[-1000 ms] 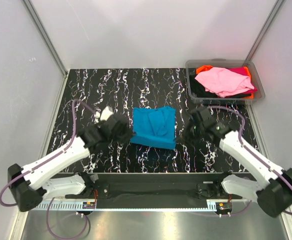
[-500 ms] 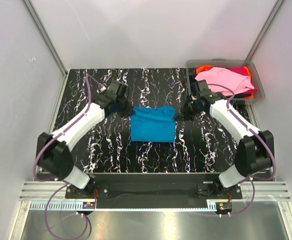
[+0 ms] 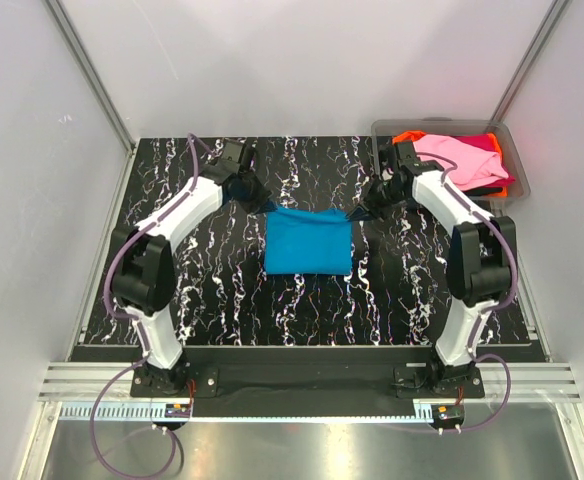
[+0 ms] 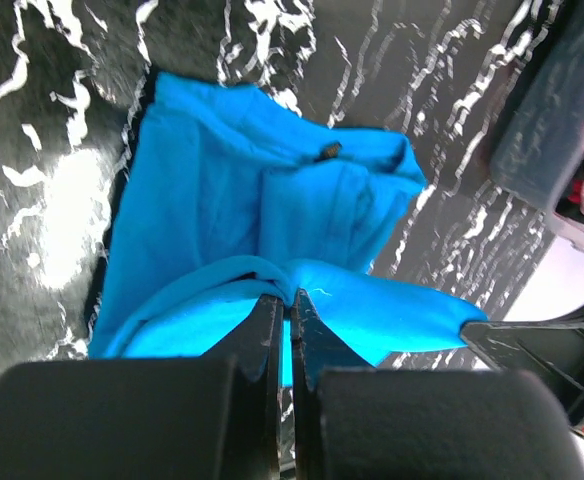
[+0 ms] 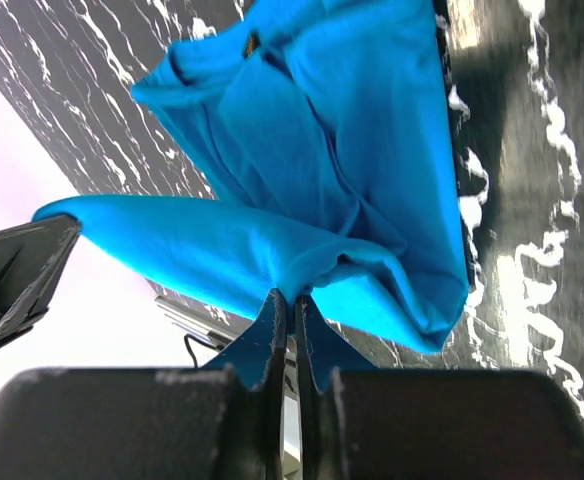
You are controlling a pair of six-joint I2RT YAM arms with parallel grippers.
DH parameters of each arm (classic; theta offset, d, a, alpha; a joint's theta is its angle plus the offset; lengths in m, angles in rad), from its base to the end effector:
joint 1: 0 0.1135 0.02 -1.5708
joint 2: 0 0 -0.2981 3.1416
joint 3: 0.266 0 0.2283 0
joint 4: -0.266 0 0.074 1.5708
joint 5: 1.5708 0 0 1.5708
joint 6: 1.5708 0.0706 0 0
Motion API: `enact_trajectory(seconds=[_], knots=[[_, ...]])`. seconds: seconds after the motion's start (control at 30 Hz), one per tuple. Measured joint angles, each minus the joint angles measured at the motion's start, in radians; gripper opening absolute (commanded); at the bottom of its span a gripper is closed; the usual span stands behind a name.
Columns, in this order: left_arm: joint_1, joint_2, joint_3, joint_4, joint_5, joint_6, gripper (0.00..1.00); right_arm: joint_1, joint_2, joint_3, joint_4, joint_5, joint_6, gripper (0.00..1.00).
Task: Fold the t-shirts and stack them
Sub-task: Fold the tshirt
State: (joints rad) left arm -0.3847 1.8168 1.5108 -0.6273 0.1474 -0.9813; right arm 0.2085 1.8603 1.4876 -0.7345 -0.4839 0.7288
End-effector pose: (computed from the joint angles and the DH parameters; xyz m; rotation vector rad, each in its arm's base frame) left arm 0.3727 -0.1621 0.2779 -0.7170 2.5517 -0.7036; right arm 0.3778 0.1135 0.2528 0.5634 2.7512 0.9162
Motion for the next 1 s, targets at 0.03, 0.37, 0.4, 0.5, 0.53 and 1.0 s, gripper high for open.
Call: enact_trajectory(seconds=[0.03, 0.37, 0.4, 0.5, 0.53, 1.0], knots=[[0.005, 0.015, 0.008, 0.0, 0.004, 0.004, 0.0, -0.003, 0.021, 0.018, 0.0, -0.008, -0.005, 0.0], [0.059, 0.156, 0.118, 0.006, 0.047, 0.025, 0.0, -0.028, 0.184, 0.177, 0.001, -0.06, -0.018, 0.04], [0.064, 0.172, 0.131, 0.008, 0.052, 0.028, 0.0, -0.028, 0.196, 0.187, 0.002, -0.061, -0.018, 0.05], [0.073, 0.21, 0.158, 0.013, 0.063, 0.034, 0.0, -0.028, 0.233, 0.217, 0.001, -0.061, -0.018, 0.06], [0.077, 0.222, 0.166, 0.015, 0.066, 0.036, 0.0, -0.028, 0.246, 0.229, 0.001, -0.061, -0.018, 0.07], [0.12, 0.42, 0.345, 0.012, 0.109, 0.141, 0.34, -0.042, 0.414, 0.416, -0.027, -0.004, -0.06, 0.43]])
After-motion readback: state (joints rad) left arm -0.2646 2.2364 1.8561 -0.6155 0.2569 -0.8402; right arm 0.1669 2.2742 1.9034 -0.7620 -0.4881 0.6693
